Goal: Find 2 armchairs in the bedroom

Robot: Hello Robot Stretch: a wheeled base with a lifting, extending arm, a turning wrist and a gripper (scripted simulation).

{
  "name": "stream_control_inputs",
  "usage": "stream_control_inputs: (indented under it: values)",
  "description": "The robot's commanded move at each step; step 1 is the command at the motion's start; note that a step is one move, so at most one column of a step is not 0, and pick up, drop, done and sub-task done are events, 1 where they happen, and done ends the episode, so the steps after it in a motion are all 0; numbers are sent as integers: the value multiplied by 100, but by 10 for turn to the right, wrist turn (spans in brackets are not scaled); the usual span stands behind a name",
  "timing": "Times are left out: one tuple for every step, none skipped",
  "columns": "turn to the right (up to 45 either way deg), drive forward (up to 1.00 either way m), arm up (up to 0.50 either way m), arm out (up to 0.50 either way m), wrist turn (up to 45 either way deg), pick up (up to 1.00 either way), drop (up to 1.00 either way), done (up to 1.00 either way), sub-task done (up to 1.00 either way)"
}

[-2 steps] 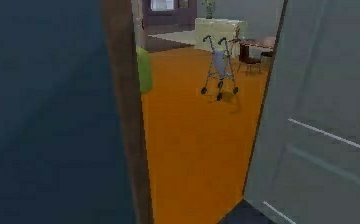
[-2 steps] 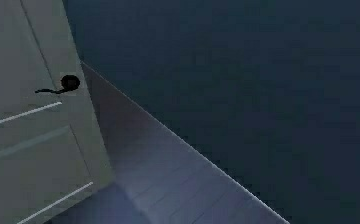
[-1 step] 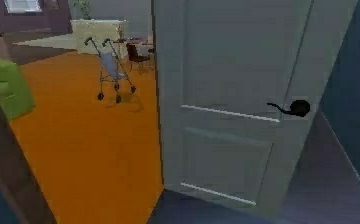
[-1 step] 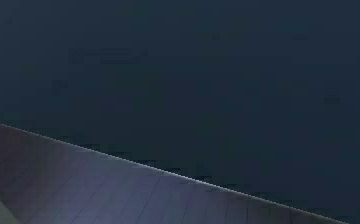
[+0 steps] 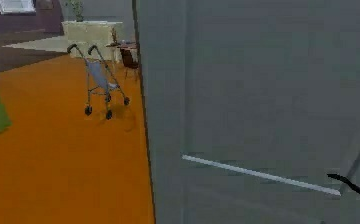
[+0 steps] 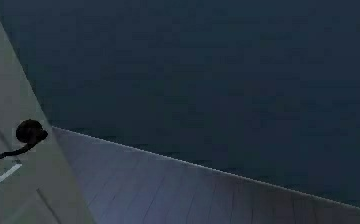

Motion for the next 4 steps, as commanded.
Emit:
stream_control_inputs:
  values:
    - [-240, 0, 0, 0, 0, 0, 0, 0, 0]
    - [-30, 0, 0, 0, 0, 0, 0, 0, 0]
    - [450, 0, 0, 0, 0, 0, 0, 0, 0]
    - [450, 0, 0, 0, 0, 0, 0, 0, 0]
